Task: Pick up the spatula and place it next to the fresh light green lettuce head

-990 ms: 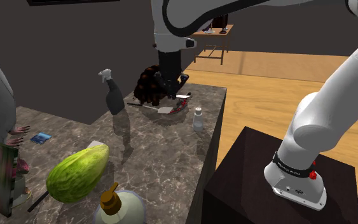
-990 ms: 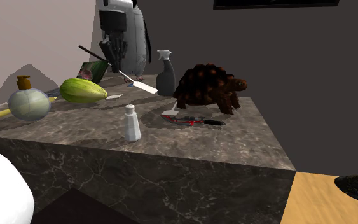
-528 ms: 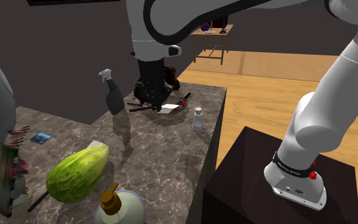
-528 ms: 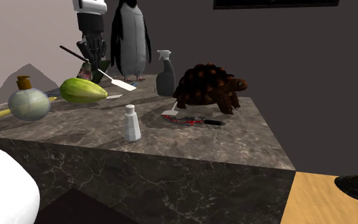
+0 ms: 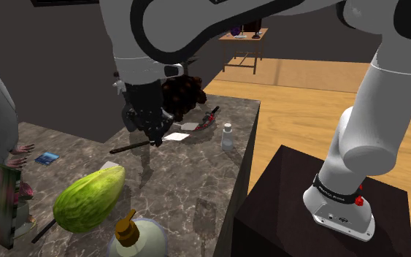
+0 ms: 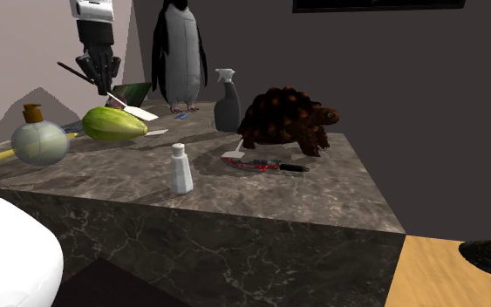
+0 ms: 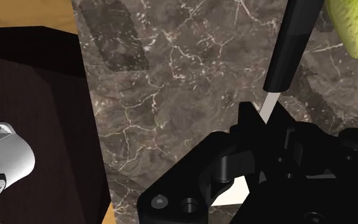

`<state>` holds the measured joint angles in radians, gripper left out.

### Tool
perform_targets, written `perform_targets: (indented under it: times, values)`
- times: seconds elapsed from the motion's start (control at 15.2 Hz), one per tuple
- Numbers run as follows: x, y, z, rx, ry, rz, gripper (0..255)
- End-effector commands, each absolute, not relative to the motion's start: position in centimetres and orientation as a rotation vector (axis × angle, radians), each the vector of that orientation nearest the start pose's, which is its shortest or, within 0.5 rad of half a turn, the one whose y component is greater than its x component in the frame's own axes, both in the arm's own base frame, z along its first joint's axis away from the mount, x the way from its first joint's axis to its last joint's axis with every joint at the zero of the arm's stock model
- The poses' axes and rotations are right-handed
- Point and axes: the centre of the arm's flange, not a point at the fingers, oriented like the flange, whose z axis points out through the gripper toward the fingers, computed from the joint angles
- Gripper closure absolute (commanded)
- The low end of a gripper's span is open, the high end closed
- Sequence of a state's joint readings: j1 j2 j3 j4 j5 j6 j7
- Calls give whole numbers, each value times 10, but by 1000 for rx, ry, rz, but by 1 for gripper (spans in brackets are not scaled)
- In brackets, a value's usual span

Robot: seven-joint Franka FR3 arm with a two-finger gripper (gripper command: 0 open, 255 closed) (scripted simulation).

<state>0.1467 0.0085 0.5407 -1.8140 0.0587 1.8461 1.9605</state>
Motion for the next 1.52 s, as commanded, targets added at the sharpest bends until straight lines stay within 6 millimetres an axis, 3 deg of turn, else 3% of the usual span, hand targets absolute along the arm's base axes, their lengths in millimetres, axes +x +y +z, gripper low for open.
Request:
perform_targets:
  times: [0.0,1.45]
  values:
    - [438,369,521,-2478,1864,83,255]
    - [438,369,404,-2478,1864,83,255]
